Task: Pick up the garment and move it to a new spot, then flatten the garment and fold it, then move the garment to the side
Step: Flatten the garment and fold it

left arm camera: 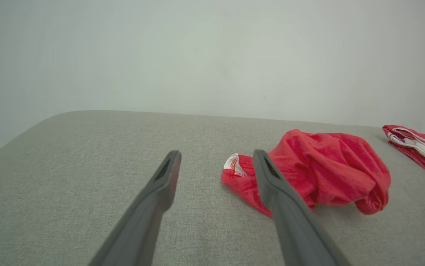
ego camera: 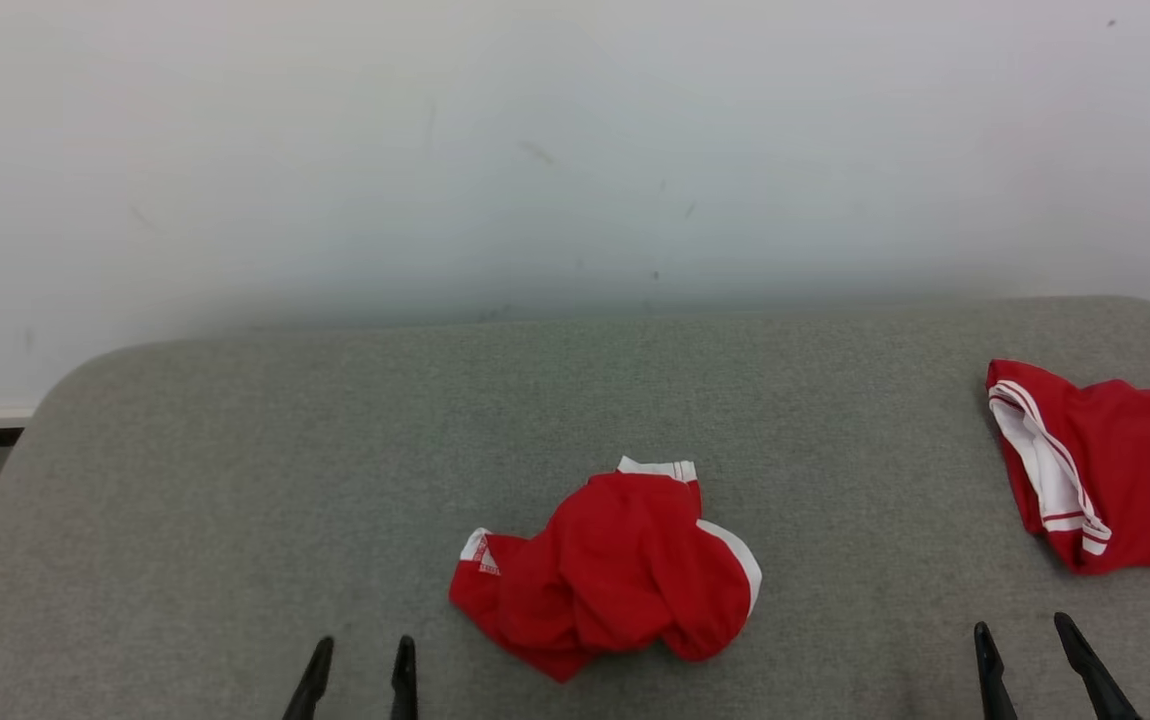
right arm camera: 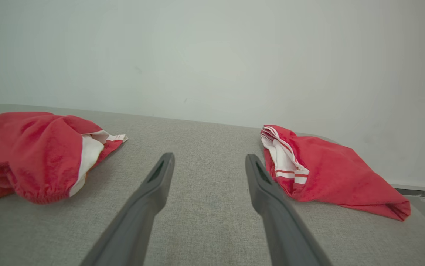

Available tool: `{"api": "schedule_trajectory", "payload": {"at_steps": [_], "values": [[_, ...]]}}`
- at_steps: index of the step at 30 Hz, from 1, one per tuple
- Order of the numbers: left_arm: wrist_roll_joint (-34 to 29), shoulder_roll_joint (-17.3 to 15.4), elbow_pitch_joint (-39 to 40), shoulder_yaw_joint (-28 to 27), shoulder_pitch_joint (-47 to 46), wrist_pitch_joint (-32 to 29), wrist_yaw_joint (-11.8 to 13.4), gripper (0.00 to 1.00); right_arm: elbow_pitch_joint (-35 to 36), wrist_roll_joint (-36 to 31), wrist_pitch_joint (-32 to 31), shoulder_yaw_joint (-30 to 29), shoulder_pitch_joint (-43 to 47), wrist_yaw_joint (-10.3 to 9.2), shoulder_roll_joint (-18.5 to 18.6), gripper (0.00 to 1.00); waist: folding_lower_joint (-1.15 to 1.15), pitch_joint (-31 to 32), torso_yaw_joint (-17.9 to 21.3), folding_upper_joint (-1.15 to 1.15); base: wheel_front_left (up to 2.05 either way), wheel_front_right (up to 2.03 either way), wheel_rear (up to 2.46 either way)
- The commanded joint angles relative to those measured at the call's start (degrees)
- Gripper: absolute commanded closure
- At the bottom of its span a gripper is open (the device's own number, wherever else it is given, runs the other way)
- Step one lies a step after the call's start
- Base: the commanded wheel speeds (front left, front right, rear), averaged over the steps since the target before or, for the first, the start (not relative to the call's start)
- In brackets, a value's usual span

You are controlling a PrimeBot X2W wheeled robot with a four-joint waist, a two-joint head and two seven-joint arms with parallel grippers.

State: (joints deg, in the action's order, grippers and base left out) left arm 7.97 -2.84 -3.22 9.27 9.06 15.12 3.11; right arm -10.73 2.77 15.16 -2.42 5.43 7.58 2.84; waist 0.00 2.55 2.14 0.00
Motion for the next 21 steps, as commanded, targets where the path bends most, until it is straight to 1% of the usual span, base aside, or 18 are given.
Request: {"api": "schedule_trajectory", "payload": {"at_steps": [1,4,5,7,12,14,15,16,18,19,21], "values": [[-0.76,-0.13,0.66,0.32,-1.19,0.0,0.19,0.0,0.36,0.08,-0.06,0.14,-0.74,-0.16,0.12,0.0,0.0,-0.15,0.78,0.0,0.0,0.0,0.0],[-1.92,-0.12,1.98,2.96,-3.58,0.0,-0.93,0.0,0.62,-0.25,-0.06,0.59,-1.42,-0.16,0.14,0.0,0.0,-0.63,2.54,0.0,0.0,0.0,0.0],[-3.09,-0.13,2.26,4.48,-4.52,0.0,-1.52,0.0,0.72,-0.3,-0.06,0.78,-1.8,-0.16,0.13,0.0,0.0,-0.82,3.26,0.0,0.0,0.0,0.0],[-3.2,-0.14,2.27,7.36,-6.48,0.0,-2.63,0.0,0.94,-0.2,-0.06,1.1,-2.44,-0.16,0.14,0.0,0.0,-1.27,4.82,0.0,0.0,0.0,0.0],[-6.09,-0.17,-3.59,14.7,-11.83,0.0,-5.49,0.0,1.21,0.76,-0.06,2.11,-4.08,-0.16,0.15,0.0,0.0,-2.91,9.36,0.0,0.0,0.0,0.0],[-6.3,-0.2,-6.56,17.06,-13.58,0.0,-6.07,0.0,1.27,1.09,-0.06,2.49,-4.58,-0.17,0.12,0.0,0.0,-3.84,10.97,0.0,0.0,0.0,0.0],[-6.32,-0.21,-8.07,17.98,-14.44,0.0,-6.2,0.0,1.2,1.31,-0.06,2.74,-4.77,-0.17,0.13,0.0,0.0,-4.35,11.85,0.0,0.0,0.0,0.0],[-6.5,-0.21,-11.3,19.19,-16.21,0.0,-6.02,0.0,1.05,1.83,-0.06,2.95,-5.34,-0.17,0.13,0.0,0.0,-5.23,13.46,0.0,0.0,0.0,0.0],[-6.2,-0.2,-14.87,19.84,-17.36,0.0,-5.6,0.0,1.05,2.33,-0.06,2.97,-5.65,-0.17,0.13,0.0,0.0,-6.11,14.8,0.0,0.0,0.0,0.0],[-6.91,-0.23,-18.41,19.54,-19.15,0.0,-4.82,0.0,1.18,2.58,-0.06,3.06,-6.09,-0.17,0.12,0.0,0.0,-7.17,15.93,0.0,0.0,0.0,0.0],[-7.55,-0.45,-22.33,19.28,-20.6,0.0,-3.94,0.0,1.29,2.87,-0.06,2.96,-6.51,-0.17,0.14,0.0,0.0,-8.08,16.74,0.0,0.0,0.0,0.0]]}}
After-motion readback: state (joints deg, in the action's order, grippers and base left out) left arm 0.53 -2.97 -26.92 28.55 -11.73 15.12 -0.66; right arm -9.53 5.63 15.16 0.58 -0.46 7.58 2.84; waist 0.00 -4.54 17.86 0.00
